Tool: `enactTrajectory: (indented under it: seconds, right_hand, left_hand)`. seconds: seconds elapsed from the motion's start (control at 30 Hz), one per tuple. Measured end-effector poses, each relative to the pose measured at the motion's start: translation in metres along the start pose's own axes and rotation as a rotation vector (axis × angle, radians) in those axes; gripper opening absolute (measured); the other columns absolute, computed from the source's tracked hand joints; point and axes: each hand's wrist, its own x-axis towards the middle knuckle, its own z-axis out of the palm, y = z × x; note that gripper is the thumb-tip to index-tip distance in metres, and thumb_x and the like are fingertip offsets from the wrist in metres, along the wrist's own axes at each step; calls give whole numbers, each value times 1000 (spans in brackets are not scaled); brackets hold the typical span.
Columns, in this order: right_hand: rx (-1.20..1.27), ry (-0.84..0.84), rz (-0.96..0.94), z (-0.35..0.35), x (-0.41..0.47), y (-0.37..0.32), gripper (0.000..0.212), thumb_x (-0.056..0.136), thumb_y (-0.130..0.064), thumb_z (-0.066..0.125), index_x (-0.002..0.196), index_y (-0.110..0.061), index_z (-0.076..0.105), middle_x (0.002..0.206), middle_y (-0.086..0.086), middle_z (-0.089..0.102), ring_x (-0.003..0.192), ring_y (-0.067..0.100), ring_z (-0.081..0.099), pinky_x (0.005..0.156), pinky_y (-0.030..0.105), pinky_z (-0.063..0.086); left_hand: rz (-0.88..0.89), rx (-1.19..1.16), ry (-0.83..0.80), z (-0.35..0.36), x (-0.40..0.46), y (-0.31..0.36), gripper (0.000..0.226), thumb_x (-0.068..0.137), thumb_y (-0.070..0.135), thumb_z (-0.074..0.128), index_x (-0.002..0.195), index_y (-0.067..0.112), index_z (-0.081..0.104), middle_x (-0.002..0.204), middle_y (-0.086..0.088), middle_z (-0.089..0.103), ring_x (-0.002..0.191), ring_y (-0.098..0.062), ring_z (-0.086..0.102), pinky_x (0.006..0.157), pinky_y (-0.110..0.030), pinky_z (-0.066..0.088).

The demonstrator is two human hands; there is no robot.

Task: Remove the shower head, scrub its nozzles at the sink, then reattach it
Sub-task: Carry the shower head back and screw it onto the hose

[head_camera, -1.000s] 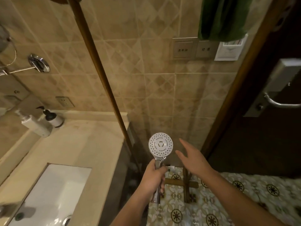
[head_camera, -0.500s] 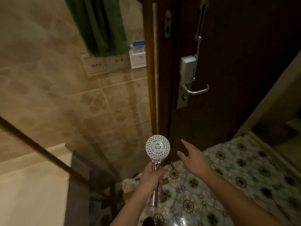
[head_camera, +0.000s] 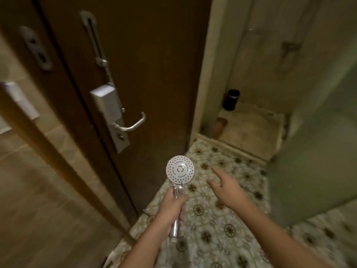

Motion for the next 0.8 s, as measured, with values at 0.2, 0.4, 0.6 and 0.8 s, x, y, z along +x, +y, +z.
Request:
enactTrajectory:
  seconds: [0.2,0.4,0.6,0.8]
  right_hand:
    - [83,128,118,-47,3,35,59,96,-48,54,150,-30,37,153,-6,41,138,15,41,113,34,35]
    - [154,198,166,-74,28,80,59,95,-49,54,150,-33,37,152,-9,42,137,13,41,108,28,33]
    - [128,238,184,-130,61,145,56,97,-42,55,149,-28,39,153,-2,41,140,15,37,114,31,29]
    - [137,252,235,-184,79,212,56,97,-42,54,149,-30,38,155,-2,39,142,16,36,116,34,30]
  left_hand:
    - [-14,49,-138,52,30,21,10,95,12,62,98,13,53,56,-3,54,38,-18,43,39,-23,35]
    - [-78,90,-241,112,58,36,12,97,13,60,105,11,52,56,-4,54,38,-18,42,40,-23,34]
    - [-75,132,-285,183,96,67,15,98,11,59,110,9,51,57,-6,51,37,-19,41,38,-23,34]
    - [-25,192,-325,255,127,93,11,101,13,58,110,10,53,59,-7,53,39,-19,41,37,-23,35]
